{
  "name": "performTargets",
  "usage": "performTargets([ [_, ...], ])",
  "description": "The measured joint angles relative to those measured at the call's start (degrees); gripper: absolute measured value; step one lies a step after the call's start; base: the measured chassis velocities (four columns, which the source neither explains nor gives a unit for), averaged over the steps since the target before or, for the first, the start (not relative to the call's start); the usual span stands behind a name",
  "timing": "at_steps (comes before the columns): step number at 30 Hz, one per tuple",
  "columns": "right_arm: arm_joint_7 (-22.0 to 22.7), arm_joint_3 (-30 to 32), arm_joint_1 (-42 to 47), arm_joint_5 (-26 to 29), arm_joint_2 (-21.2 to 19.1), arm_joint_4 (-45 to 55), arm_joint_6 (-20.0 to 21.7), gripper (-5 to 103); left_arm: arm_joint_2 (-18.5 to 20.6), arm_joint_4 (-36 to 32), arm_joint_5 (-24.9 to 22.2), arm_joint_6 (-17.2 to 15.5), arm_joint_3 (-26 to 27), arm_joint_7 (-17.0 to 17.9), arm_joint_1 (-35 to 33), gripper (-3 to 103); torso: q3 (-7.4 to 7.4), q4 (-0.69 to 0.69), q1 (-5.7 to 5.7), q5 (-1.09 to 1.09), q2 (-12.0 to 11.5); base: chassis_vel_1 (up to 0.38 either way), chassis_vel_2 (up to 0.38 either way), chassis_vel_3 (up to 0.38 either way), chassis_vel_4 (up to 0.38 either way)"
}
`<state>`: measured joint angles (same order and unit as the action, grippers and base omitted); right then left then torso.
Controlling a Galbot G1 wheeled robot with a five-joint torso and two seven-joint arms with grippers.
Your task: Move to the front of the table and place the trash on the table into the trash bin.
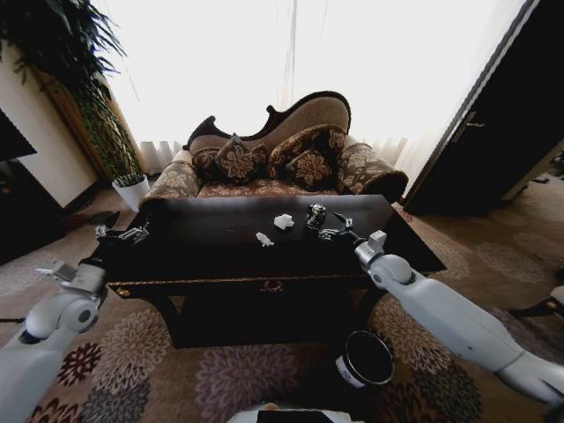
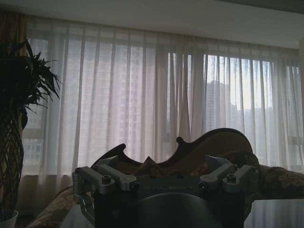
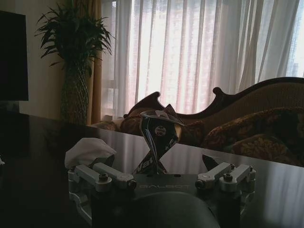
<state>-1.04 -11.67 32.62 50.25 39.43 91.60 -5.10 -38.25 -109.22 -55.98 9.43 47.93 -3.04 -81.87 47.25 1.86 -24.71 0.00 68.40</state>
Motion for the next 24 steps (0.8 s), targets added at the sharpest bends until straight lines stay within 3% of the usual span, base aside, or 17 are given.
performTargets([
  [2, 0.4, -1.4, -1.3, 0.3, 1.0, -1.3, 0.0, 103, 0.0, 0.0, 0.0, 0.0, 0.0, 0.0, 0.0, 100, 0.00, -0.01, 0.00, 0.00, 0.0, 0.000, 0.000, 0.000, 0.000],
  [4, 0.8, -2.2, -2.3, 0.5, 1.6, -1.9, -0.1, 95, 0.0, 0.0, 0.0, 0.0, 0.0, 0.0, 0.0, 100, 0.00, -0.01, 0.00, 0.00, 0.0, 0.000, 0.000, 0.000, 0.000],
  [6, 0.9, -2.3, -2.5, 0.6, 1.7, -2.0, -0.2, 95, 0.0, 0.0, 0.0, 0.0, 0.0, 0.0, 0.0, 100, 0.00, -0.01, 0.00, 0.00, 0.0, 0.000, 0.000, 0.000, 0.000],
  [16, 1.2, -2.9, -3.3, 0.8, 2.3, -2.8, -0.3, 52, 0.0, 0.0, 0.0, 0.0, 0.0, 0.0, 0.0, 100, 0.00, 0.00, 0.00, 0.00, 0.0, 0.000, 0.000, 0.000, 0.000],
  [18, 1.2, -2.9, -3.3, 0.8, 2.3, -2.8, -0.4, 52, 0.0, 0.0, 0.0, 0.0, 0.0, 0.0, 0.0, 100, 0.00, 0.00, 0.00, 0.00, 0.0, 0.000, 0.000, 0.000, 0.000],
  [20, 1.2, -3.1, -3.4, 0.8, 2.3, -2.7, -0.4, 41, 0.0, 0.0, 0.0, 0.0, 0.0, 0.0, 0.0, 100, 0.00, 0.00, 0.00, 0.00, 0.0, 0.000, 0.000, 0.000, 0.000],
  [21, 1.2, -3.1, -3.4, 0.8, 2.3, -2.7, -0.4, 41, 0.0, 0.0, 0.0, 0.0, 0.0, 0.0, 0.0, 100, 0.00, 0.00, 0.00, 0.00, 0.0, 0.000, 0.000, 0.000, 0.000],
  [24, 1.3, -3.2, -3.6, 0.9, 2.0, -2.3, -0.4, 24, 0.0, 0.0, 0.0, 0.0, 0.0, 0.0, 0.0, 100, 0.00, 0.00, 0.00, 0.00, 0.0, 0.000, 0.000, 0.000, 0.000],
])
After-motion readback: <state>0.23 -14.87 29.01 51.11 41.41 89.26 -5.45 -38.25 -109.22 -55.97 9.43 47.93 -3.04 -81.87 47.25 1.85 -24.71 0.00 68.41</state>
